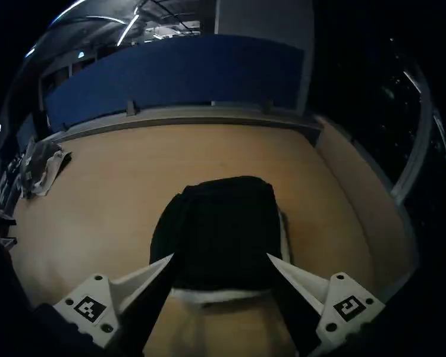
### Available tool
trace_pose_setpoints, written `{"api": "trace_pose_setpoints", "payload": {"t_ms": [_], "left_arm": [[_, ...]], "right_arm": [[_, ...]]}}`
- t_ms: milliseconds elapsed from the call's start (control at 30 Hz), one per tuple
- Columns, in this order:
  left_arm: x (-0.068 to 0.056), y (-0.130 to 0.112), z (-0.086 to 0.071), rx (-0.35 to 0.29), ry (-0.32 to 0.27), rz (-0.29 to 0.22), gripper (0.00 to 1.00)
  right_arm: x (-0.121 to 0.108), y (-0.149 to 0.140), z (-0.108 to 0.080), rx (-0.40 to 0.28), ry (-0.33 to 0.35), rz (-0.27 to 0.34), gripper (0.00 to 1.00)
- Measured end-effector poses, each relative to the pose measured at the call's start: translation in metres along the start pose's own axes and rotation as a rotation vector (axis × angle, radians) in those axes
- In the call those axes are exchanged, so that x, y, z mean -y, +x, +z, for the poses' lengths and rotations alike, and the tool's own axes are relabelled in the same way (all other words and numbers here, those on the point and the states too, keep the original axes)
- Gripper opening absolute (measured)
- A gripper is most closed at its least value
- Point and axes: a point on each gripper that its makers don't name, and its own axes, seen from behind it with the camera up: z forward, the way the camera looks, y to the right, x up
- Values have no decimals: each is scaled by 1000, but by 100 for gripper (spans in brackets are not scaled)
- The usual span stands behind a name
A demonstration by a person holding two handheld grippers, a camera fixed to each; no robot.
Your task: Fold towel
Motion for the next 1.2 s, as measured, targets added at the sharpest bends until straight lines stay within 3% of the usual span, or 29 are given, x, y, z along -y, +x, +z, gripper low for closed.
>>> {"api": "trace_pose_setpoints", "payload": {"t_ms": [400, 700, 900, 1200], "left_arm": [[2, -5, -2, 6, 4, -1, 95], [5, -5, -3, 6, 10, -4, 95], [4, -3, -3, -2, 11, -6, 95], [10, 1, -4, -15, 22, -22, 95]], "right_arm": [[-14, -31, 15, 68, -17, -4, 100], [-16, -35, 21, 91, 0, 21, 100], [-12, -21, 11, 56, -1, 11, 100], [1, 8, -14, -55, 5, 17, 100]]}}
